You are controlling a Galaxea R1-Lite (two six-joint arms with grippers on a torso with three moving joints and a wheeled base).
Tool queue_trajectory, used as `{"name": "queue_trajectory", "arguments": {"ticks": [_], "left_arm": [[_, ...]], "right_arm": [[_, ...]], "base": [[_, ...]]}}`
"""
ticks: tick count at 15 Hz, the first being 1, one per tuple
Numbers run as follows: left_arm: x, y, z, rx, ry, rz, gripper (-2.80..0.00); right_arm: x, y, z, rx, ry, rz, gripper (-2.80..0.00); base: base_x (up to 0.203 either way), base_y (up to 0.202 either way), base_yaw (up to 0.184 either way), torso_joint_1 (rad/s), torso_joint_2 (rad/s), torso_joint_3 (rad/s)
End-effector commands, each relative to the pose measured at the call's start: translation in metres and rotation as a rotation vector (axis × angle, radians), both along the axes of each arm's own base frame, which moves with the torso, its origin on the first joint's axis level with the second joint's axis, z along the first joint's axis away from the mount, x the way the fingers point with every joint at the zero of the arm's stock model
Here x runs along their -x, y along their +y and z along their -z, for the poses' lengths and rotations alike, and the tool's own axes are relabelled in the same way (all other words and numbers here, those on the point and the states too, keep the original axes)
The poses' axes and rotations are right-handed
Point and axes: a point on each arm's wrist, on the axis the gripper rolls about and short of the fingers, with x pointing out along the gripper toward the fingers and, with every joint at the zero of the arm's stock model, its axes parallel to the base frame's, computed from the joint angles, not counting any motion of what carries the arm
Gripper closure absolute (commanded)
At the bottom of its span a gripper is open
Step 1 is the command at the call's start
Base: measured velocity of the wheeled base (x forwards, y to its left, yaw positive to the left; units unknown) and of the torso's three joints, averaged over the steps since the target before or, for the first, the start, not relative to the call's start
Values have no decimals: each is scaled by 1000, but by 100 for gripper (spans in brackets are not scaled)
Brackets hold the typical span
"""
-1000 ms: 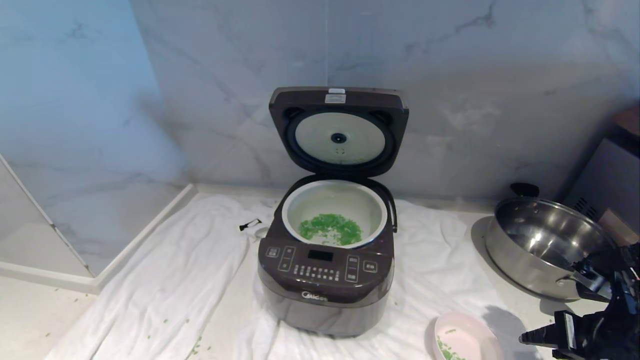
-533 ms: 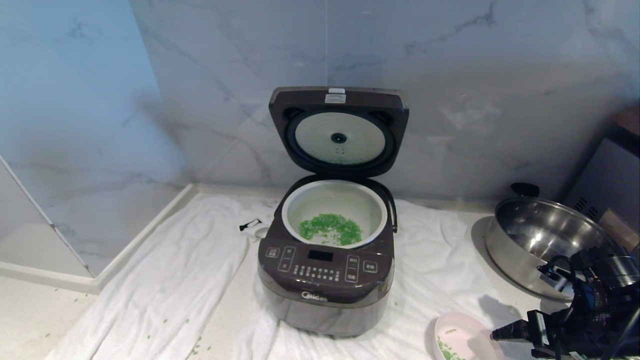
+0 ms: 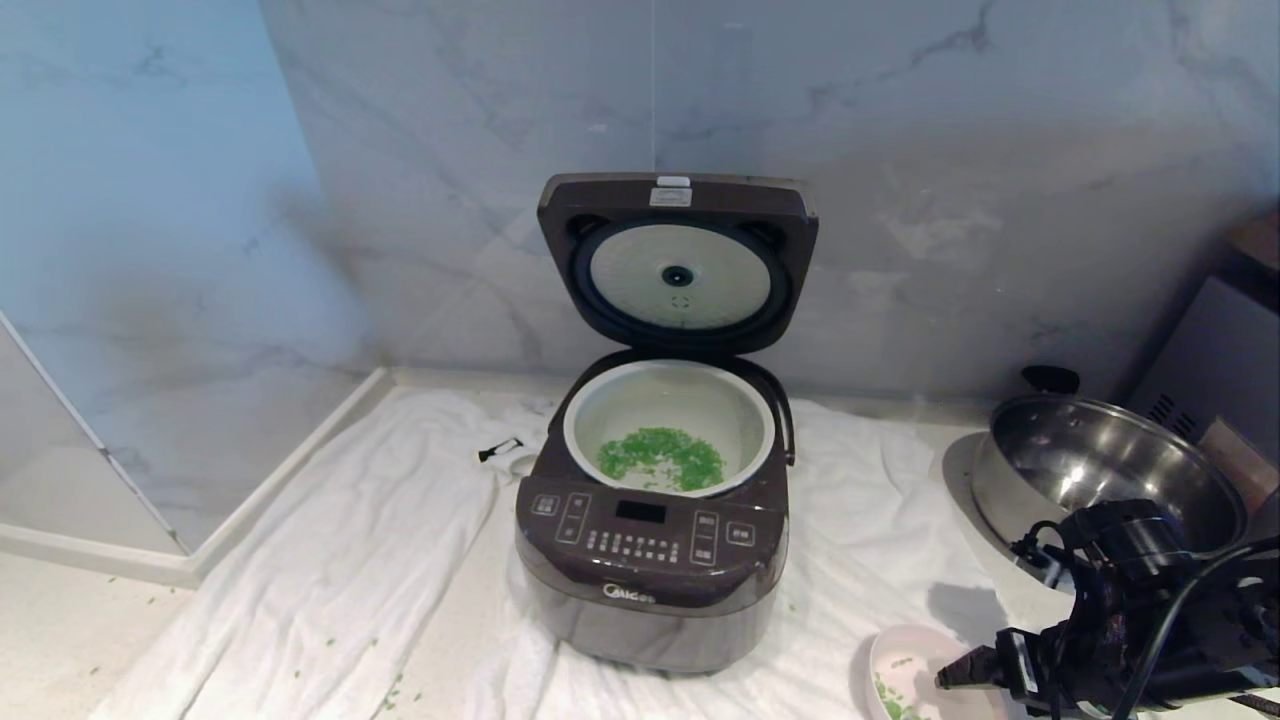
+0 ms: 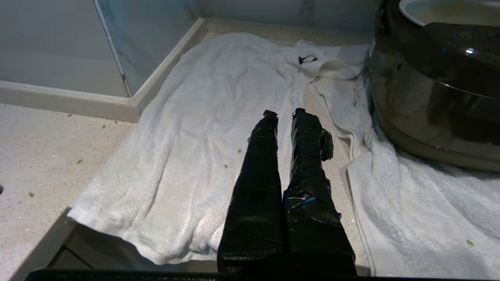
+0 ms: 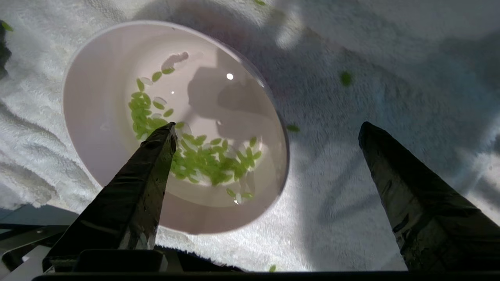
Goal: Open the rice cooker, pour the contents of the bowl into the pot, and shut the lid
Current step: Pick up the bowl on the table
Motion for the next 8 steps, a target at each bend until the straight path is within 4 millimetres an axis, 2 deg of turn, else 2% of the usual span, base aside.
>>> {"name": "queue_trajectory", "arguments": {"ticks": [1, 5, 8], "left_arm": [[0, 0, 0, 0, 0, 0, 0], [0, 0, 0, 0, 0, 0, 0], [0, 0, 0, 0, 0, 0, 0]], "right_arm": [[-5, 8, 5, 4, 9, -28, -280], [-13, 21, 8, 21, 11, -45, -280], [-16, 23, 9, 23, 15, -36, -280]], "base": [[0, 0, 0, 0, 0, 0], [0, 0, 0, 0, 0, 0], [0, 0, 0, 0, 0, 0]]}}
